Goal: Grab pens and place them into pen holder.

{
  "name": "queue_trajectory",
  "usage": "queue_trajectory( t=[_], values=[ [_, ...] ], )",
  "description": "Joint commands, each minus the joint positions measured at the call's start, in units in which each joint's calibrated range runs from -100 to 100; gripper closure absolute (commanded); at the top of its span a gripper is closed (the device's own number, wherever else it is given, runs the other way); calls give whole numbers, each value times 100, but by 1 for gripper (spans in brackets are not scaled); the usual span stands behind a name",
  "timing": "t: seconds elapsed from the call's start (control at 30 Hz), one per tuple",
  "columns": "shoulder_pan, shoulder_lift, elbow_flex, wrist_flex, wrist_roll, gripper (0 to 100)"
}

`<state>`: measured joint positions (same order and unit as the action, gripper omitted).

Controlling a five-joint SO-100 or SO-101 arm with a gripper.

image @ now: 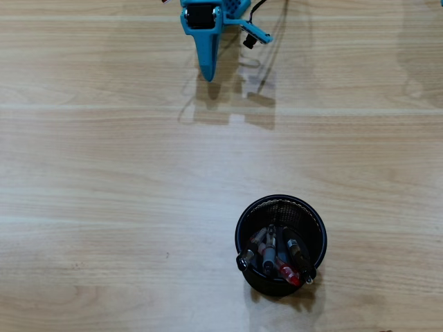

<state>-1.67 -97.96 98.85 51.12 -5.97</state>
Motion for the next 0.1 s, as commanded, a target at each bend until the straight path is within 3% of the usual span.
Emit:
queue_trajectory(
  t=[0.0,0.07],
  values=[
    [53,-44,-38,15,-25,98],
    [53,-44,-38,15,-25,98]
  ],
)
